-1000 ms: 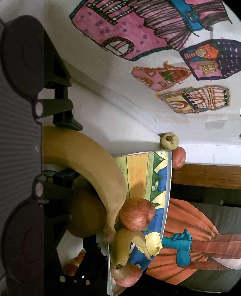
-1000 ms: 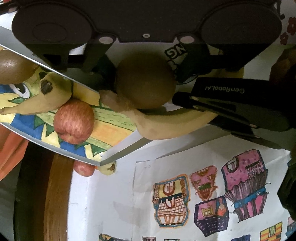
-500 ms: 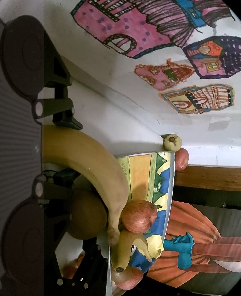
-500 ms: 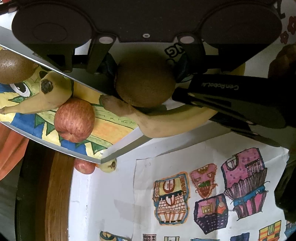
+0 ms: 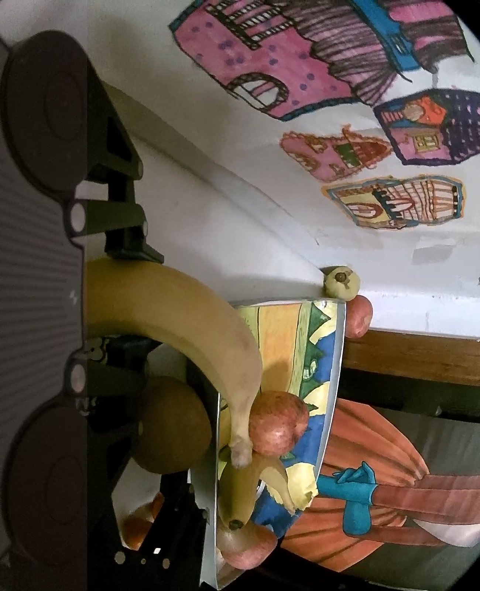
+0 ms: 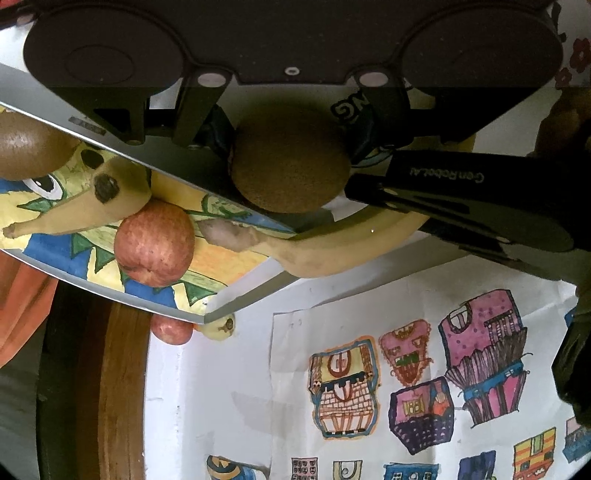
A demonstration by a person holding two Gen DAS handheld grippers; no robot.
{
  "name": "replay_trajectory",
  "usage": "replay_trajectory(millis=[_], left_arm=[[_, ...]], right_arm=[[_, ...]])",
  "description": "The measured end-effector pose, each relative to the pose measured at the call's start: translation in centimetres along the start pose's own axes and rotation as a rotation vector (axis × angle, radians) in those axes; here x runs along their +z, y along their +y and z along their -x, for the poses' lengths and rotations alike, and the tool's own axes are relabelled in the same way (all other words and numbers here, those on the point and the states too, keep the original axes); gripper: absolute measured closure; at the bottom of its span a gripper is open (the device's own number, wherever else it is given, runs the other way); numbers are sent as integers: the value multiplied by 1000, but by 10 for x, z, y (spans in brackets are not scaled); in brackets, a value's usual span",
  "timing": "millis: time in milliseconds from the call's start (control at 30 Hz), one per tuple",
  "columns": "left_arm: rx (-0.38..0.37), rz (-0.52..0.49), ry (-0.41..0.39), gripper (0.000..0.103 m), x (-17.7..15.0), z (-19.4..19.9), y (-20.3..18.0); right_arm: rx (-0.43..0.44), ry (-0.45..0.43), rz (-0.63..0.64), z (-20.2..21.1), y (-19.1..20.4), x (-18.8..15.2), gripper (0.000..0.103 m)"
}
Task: Organize fruits
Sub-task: 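Close the left tool on the banana while the right tool closes on the kiwi, then lift the banana with the left tool while the right tool carries the kiwi toward the tray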
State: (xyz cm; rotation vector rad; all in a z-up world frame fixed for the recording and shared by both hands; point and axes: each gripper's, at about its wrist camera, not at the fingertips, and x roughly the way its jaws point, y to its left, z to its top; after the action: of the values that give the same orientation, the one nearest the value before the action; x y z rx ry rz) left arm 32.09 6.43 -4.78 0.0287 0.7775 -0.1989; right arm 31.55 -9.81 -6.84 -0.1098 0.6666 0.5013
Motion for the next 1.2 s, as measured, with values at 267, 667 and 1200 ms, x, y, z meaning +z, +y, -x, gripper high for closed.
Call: replay_trajectory(millis=[267, 667, 1200], left_arm=[[-34, 61, -36, 63, -3, 17, 1], [-48, 72, -77, 62, 20, 36, -27], [-83, 142, -119, 62, 66, 13, -68]], right_arm=[[6, -40, -7, 20, -6, -7, 38], [0, -119, -35, 74, -30, -11, 38], [-115, -162, -64, 123, -105, -17, 38]])
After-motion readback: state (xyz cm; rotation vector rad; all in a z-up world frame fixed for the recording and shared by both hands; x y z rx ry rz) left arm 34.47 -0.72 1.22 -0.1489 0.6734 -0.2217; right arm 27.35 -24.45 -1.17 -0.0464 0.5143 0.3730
